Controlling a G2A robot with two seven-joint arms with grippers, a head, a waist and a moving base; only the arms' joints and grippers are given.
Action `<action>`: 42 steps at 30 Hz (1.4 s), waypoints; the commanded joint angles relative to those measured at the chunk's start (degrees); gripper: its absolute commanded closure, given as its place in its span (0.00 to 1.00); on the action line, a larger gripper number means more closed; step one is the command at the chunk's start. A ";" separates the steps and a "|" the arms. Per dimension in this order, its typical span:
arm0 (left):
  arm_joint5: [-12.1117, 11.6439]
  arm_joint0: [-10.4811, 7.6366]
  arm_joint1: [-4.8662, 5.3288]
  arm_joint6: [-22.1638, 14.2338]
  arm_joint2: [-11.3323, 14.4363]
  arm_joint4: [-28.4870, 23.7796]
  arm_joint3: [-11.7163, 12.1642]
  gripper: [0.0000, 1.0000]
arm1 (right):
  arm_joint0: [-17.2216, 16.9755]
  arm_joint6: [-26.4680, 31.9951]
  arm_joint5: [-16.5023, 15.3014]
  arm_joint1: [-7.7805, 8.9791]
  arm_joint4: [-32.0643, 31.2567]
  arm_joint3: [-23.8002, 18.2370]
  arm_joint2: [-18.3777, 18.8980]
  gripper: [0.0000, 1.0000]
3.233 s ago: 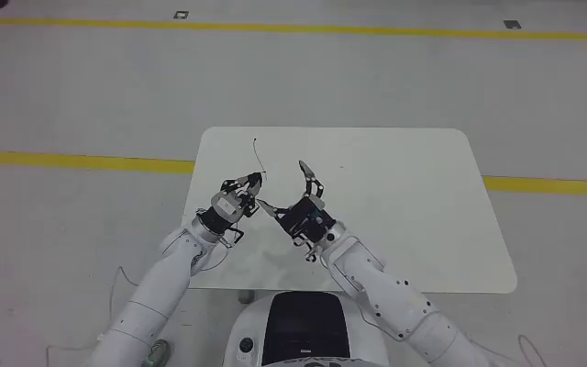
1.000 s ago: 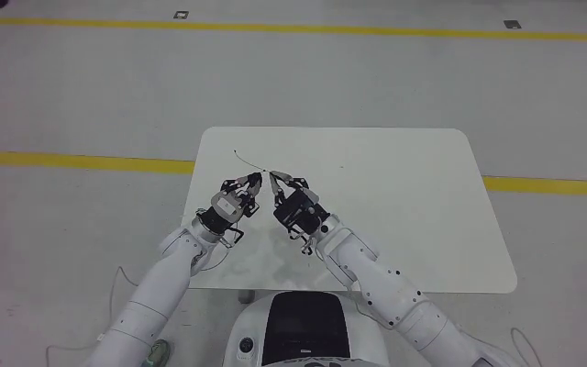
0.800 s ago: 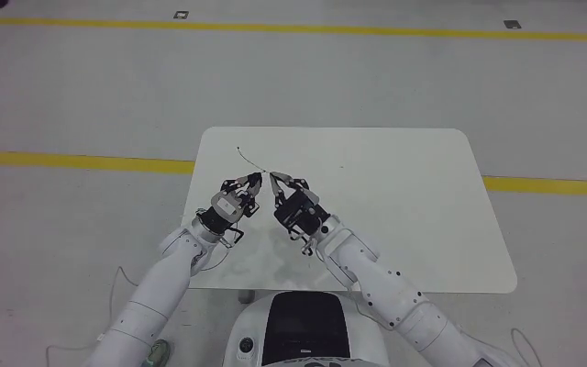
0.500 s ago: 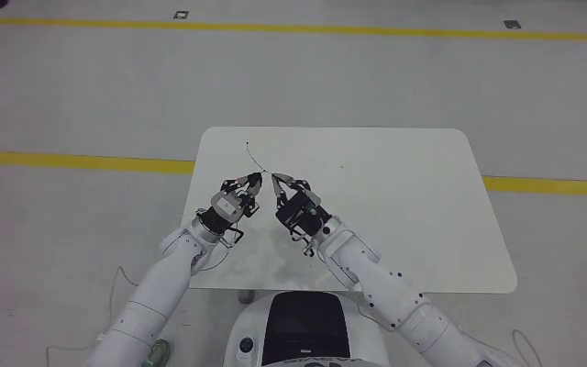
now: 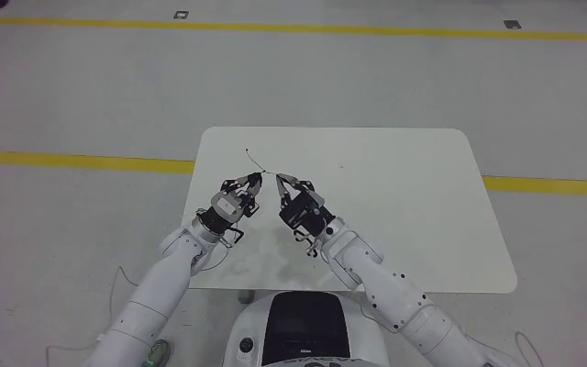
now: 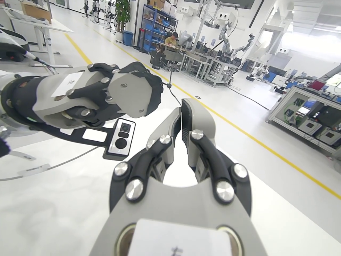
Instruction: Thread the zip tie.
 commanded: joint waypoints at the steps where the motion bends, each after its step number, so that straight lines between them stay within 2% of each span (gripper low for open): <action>1: 0.00 0.00 0.00 0.00 0.00 0.00 0.00 1.00 | -0.04 0.04 -0.06 0.03 0.00 0.02 0.13 1.00; 42: 0.00 0.00 0.00 0.00 0.00 0.00 0.00 1.00 | -1.08 1.09 -1.74 -0.16 0.00 1.65 2.79 1.00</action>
